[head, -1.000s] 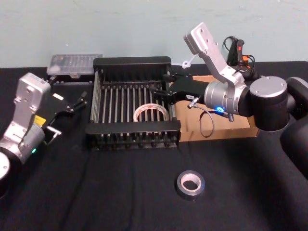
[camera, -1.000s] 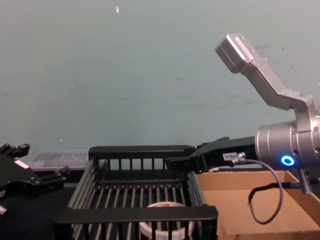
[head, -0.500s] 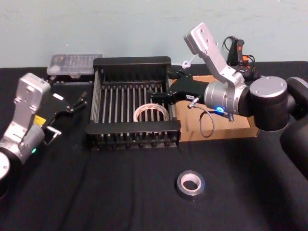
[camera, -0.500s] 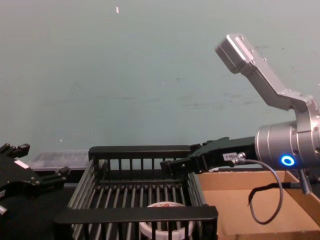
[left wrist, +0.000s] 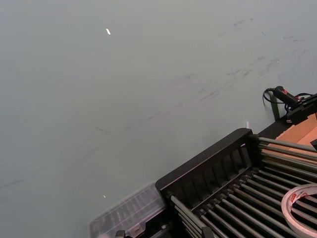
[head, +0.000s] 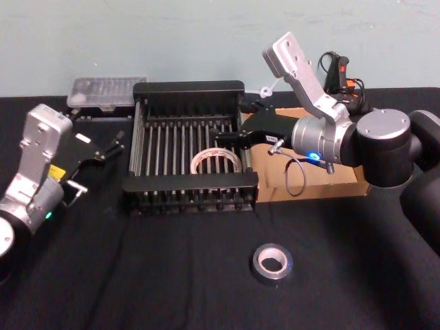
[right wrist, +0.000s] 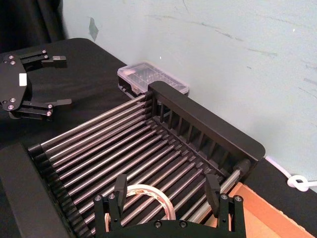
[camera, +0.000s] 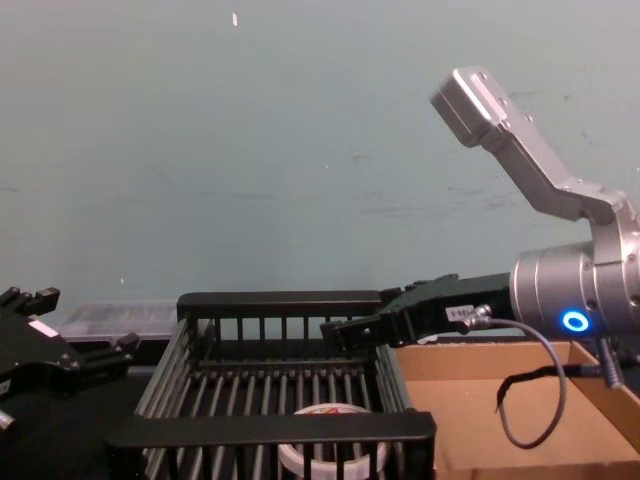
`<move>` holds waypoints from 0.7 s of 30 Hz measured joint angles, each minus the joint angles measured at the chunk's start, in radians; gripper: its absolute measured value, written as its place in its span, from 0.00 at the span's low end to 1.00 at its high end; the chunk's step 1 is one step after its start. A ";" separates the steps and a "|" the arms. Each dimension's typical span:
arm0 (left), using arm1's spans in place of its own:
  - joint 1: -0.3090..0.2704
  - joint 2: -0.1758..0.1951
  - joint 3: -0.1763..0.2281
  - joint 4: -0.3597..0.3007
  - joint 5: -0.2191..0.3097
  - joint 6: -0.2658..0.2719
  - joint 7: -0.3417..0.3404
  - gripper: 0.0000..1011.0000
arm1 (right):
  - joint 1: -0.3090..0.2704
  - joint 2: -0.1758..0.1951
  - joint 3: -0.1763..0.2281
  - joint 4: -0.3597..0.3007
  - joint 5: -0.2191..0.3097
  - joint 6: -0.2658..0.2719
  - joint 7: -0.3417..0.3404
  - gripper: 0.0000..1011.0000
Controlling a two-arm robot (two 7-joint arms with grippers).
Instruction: Pick up the white tape and place it into the black box , Pick up the silver tape and place it into the brown box.
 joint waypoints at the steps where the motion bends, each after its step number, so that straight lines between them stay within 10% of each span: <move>1: 0.000 0.000 0.000 0.000 0.000 0.000 0.000 0.99 | 0.000 0.000 0.000 -0.001 0.000 0.001 0.000 0.99; 13: 0.000 0.000 0.000 0.000 0.000 0.000 0.000 0.99 | -0.050 0.058 0.048 -0.119 0.017 0.046 -0.005 0.99; 21: 0.000 0.000 0.000 0.000 0.000 0.000 0.000 0.99 | -0.137 0.164 0.085 -0.276 0.060 0.109 0.012 0.99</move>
